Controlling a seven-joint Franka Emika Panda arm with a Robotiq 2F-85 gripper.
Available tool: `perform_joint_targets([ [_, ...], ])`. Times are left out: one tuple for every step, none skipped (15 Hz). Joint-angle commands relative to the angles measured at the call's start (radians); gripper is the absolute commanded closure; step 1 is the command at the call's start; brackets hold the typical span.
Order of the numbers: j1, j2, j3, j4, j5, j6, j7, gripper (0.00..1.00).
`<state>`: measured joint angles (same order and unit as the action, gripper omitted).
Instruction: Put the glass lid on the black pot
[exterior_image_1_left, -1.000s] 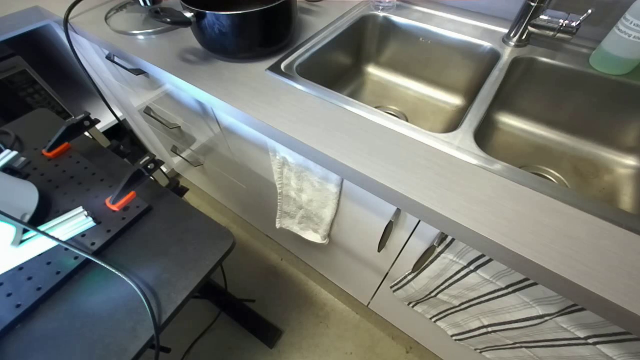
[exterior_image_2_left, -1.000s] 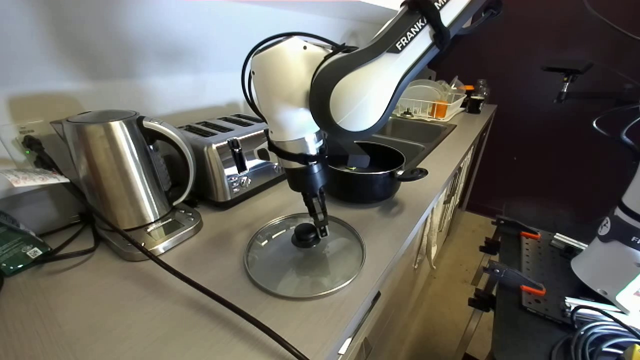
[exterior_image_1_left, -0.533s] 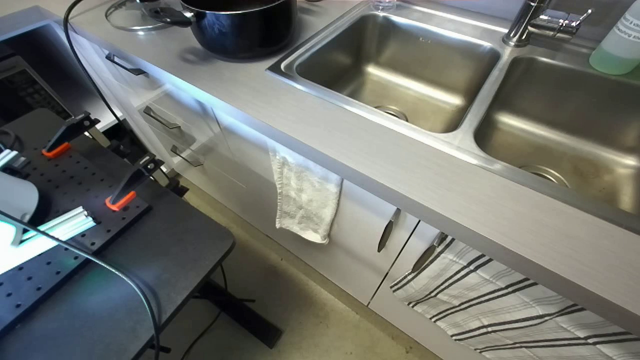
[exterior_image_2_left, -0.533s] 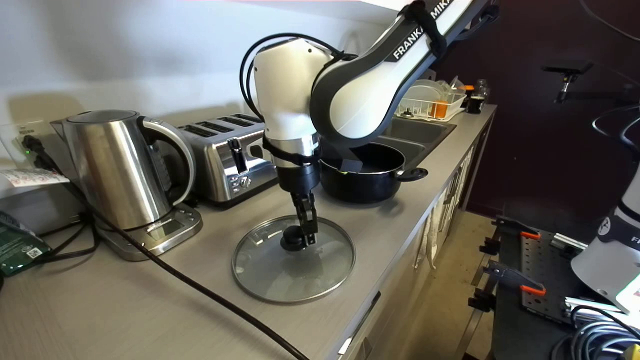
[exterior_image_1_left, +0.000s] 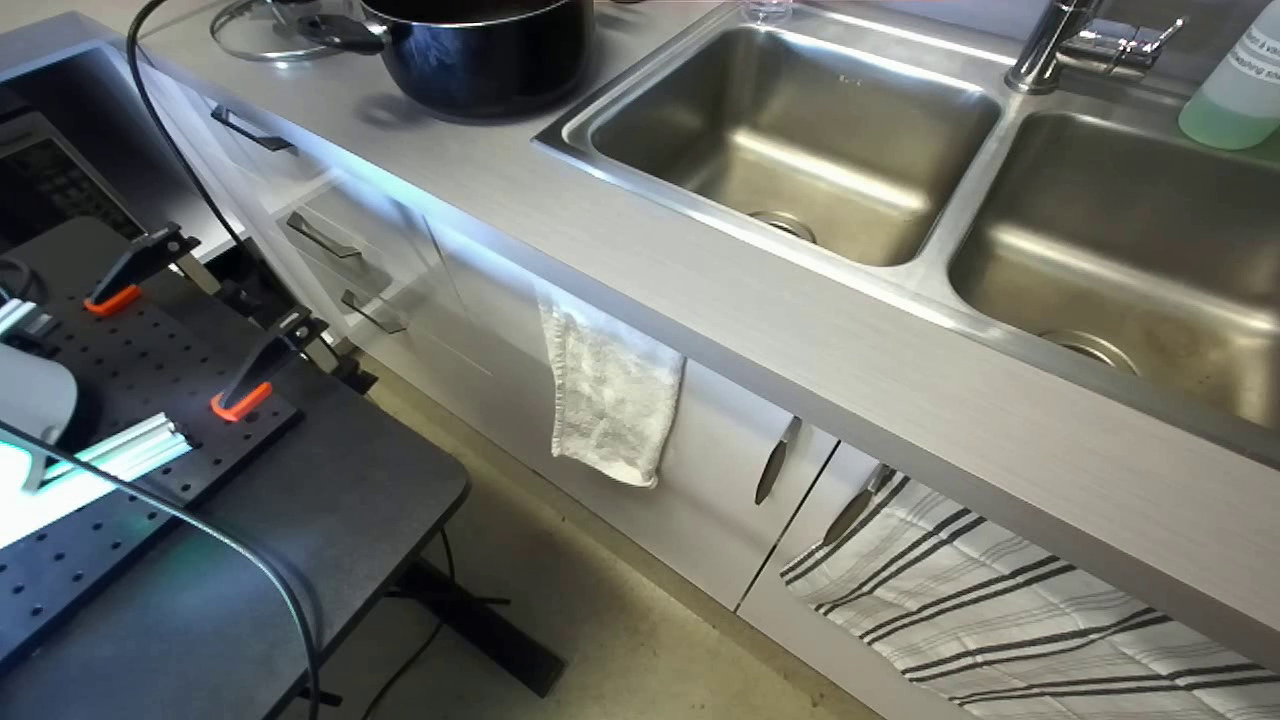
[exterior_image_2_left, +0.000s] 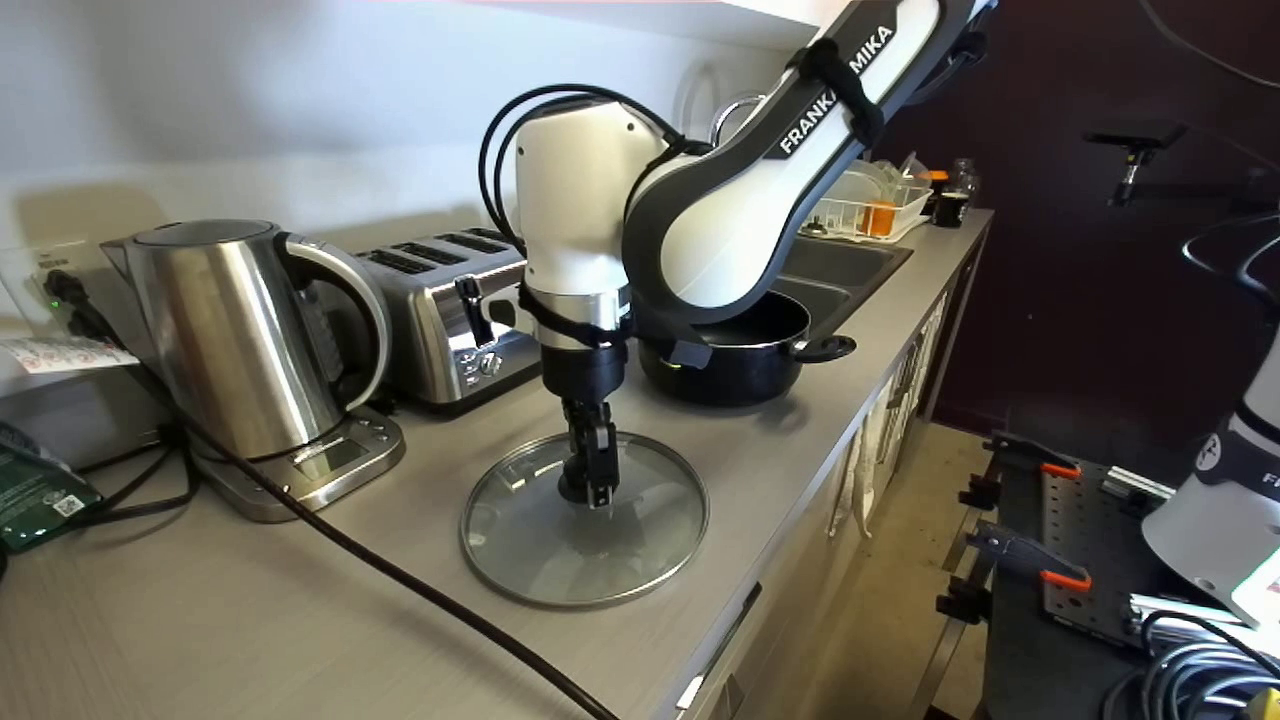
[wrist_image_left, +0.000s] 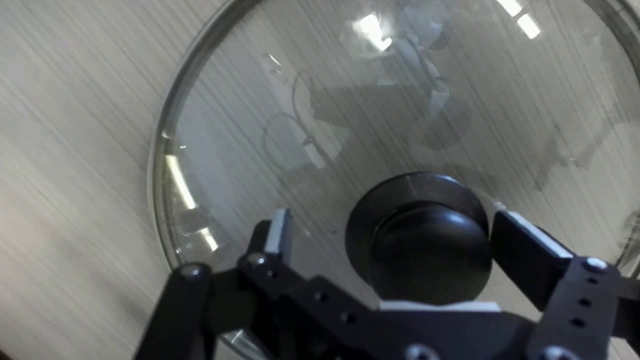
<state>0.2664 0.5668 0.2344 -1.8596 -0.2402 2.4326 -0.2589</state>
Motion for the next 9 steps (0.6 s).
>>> perform_joint_targets([
  [-0.020, -0.013, 0.018, -0.036, 0.023, 0.074, -0.047, 0.00],
  [-0.028, -0.019, 0.026, -0.048, 0.032, 0.103, -0.057, 0.00],
  [-0.036, -0.022, 0.032, -0.059, 0.039, 0.132, -0.067, 0.00],
  [-0.049, -0.029, 0.043, -0.080, 0.052, 0.173, -0.081, 0.00],
  [-0.061, -0.033, 0.054, -0.096, 0.064, 0.206, -0.095, 0.00],
  [-0.079, -0.040, 0.071, -0.117, 0.083, 0.238, -0.113, 0.00],
  [-0.097, -0.044, 0.088, -0.135, 0.104, 0.265, -0.132, 0.00],
  [-0.116, -0.051, 0.106, -0.154, 0.123, 0.287, -0.154, 0.00],
  [-0.137, -0.061, 0.127, -0.174, 0.144, 0.305, -0.174, 0.00],
])
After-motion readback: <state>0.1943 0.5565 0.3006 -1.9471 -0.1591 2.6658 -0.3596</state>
